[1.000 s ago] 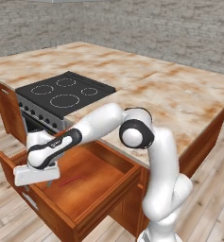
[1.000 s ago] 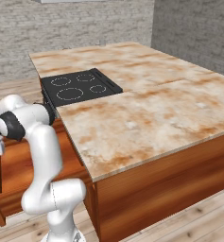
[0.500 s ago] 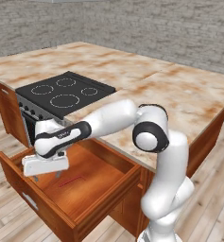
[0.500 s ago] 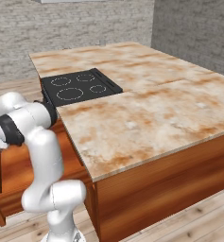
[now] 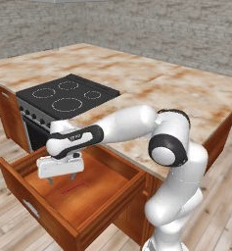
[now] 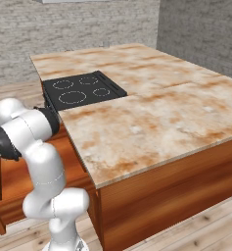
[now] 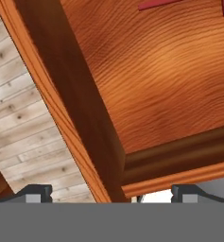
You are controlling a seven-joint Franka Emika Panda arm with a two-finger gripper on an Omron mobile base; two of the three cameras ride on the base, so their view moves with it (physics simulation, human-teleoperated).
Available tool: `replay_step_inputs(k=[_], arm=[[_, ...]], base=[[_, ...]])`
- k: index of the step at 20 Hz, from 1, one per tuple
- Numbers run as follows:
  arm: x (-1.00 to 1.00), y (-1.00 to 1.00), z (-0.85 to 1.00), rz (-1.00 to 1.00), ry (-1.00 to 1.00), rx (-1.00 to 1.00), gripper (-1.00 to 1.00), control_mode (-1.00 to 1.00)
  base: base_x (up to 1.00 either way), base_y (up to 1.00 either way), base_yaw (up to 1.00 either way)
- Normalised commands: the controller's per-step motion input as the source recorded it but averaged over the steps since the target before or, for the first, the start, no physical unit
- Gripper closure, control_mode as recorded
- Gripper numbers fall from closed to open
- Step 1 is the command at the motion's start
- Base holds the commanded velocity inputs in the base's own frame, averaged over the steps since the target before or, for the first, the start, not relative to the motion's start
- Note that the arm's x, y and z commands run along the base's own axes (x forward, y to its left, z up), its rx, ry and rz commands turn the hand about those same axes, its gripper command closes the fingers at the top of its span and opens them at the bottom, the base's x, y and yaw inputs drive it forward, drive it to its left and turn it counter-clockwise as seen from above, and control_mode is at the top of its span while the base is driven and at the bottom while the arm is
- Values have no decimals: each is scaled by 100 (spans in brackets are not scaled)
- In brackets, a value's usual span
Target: Take a straw from the drawer in front and place it inside the glass cup on the dining counter.
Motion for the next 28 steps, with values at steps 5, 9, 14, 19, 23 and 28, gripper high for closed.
replay_step_inputs(k=[5,9,14,19,23,28], arm=[[11,-26,0,0,0,0,-100,-100],[14,-21,0,-1,2,0,-100,-100],[19,-14,-1,-14,2,0,-100,-100],[14,0,-10,-29,0,-3,-100,-100],[13,0,-18,-34,0,-4,-100,-100],[13,-1,-19,-33,-2,-6,-100,-100]], base=[[0,0,0],[0,0,0],[0,0,0],[0,0,0],[0,0,0],[0,0,0]])
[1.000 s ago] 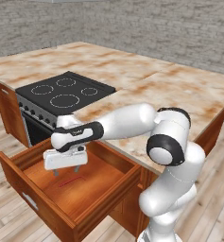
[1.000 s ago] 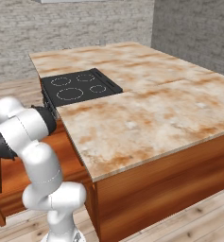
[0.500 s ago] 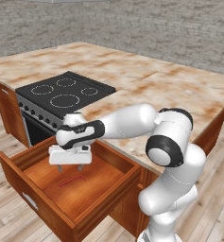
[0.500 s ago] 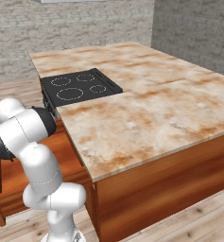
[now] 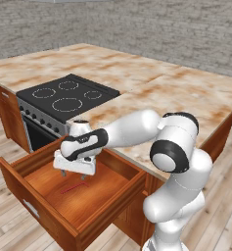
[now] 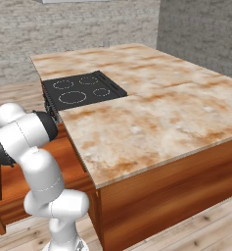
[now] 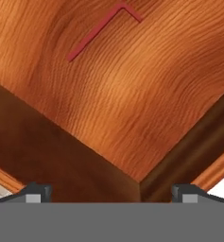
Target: Take a straw from the drawer in front and place it inside the glass cup on the dining counter.
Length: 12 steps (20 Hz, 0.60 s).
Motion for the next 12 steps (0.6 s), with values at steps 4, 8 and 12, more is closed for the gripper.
replay_step_inputs(k=[4,8,12], arm=[[17,-3,-21,-34,-2,-9,-100,-100],[16,-5,-14,-30,0,-8,-100,-100],[17,-8,-8,-25,0,-5,-100,-100]], base=[[0,0,0],[0,0,0],[0,0,0]])
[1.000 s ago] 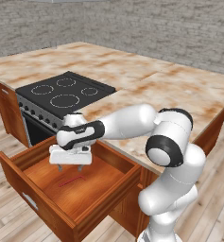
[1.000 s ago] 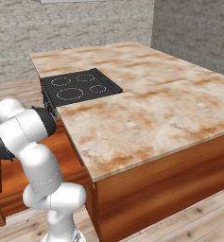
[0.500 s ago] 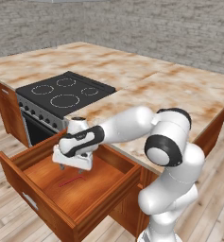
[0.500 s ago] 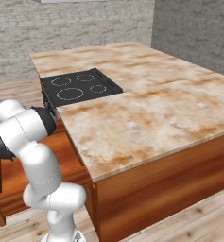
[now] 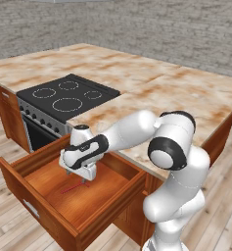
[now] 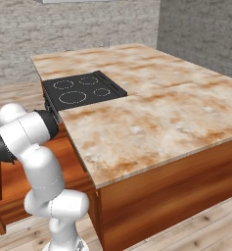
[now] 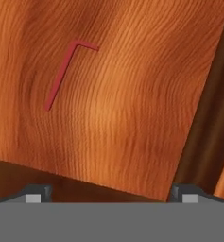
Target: Take a straw from the drawer in front and place it inside the glass cup on the dining counter.
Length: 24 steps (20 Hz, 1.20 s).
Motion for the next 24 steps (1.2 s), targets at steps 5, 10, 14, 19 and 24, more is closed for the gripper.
replay_step_inputs(k=[5,10,14,19,24], arm=[[20,-6,-9,-20,0,-5,-100,-100],[21,0,-15,-15,0,-8,-100,-100],[29,0,-15,-13,0,-9,-100,-100],[44,0,-11,-12,4,-7,-100,-100],[34,0,-23,-12,6,-5,-100,-100]], base=[[0,0,0],[0,0,0],[0,0,0],[0,0,0],[0,0,0]])
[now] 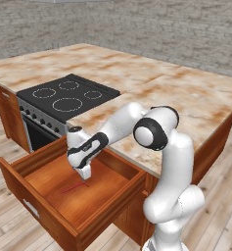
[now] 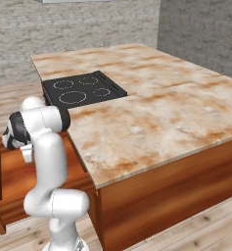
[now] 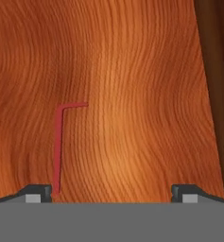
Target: Take a straw from the drawer in front and place it inside the glass cup on the dining counter.
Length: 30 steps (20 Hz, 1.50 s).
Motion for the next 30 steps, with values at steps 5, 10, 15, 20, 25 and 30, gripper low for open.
replay_step_inputs(k=[5,10,15,20,25,30], arm=[[24,0,-29,-9,8,-2,-100,-100],[19,1,-15,-4,9,0,-100,-100],[26,5,-19,-1,4,-1,-100,-100],[30,2,-26,0,1,-4,-100,-100],[28,1,-24,0,0,-5,-100,-100],[20,4,-21,0,0,-3,-100,-100]], base=[[0,0,0],[0,0,0],[0,0,0],[0,0,0],[0,0,0],[0,0,0]])
